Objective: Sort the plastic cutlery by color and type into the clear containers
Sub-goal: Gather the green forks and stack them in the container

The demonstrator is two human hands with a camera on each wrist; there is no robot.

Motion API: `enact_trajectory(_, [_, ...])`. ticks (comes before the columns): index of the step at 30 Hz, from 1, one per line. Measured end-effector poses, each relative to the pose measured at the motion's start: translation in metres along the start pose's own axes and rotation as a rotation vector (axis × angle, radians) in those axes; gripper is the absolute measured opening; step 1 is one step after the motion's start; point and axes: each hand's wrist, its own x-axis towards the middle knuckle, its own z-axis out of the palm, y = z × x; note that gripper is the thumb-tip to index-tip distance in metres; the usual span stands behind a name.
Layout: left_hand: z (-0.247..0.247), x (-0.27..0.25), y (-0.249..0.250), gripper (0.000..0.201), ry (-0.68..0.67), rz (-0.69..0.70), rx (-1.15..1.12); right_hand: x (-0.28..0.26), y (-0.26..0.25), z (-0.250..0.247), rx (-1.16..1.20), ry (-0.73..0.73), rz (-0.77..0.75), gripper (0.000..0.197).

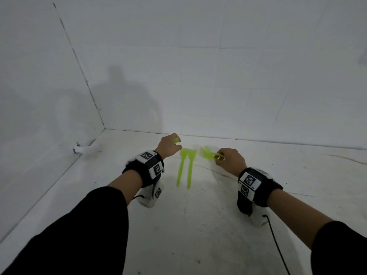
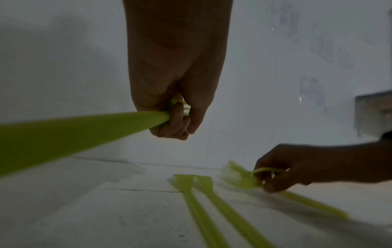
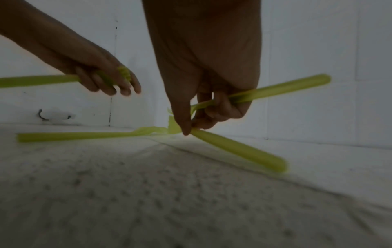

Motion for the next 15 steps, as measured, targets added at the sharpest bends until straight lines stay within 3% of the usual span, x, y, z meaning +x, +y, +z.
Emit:
enact_trajectory(6, [0.030, 0.013, -0.009, 0.053, -0.140, -0.051, 0.152, -0.007, -0.024, -0.010, 0.266, 0.116, 0.028, 0.016])
enact_trajectory(8, [0.037, 0.015, -0.010, 0.047, -0.114, -0.030, 0.187, -0.007, -0.032, -0.013, 0.303, 0.150, 0.066, 0.015])
enact_trajectory(11, [0.037, 0.012, -0.011, 0.041, -0.094, -0.050, 0.153, -0.003, -0.040, -0.009, 0.357, 0.068, 0.108, 0.016])
enact_trajectory(15, [0.029, 0.005, -0.008, 0.022, -0.087, -0.124, -0.064, 0.006, -0.047, 0.011, 0.334, -0.035, 0.145, 0.017])
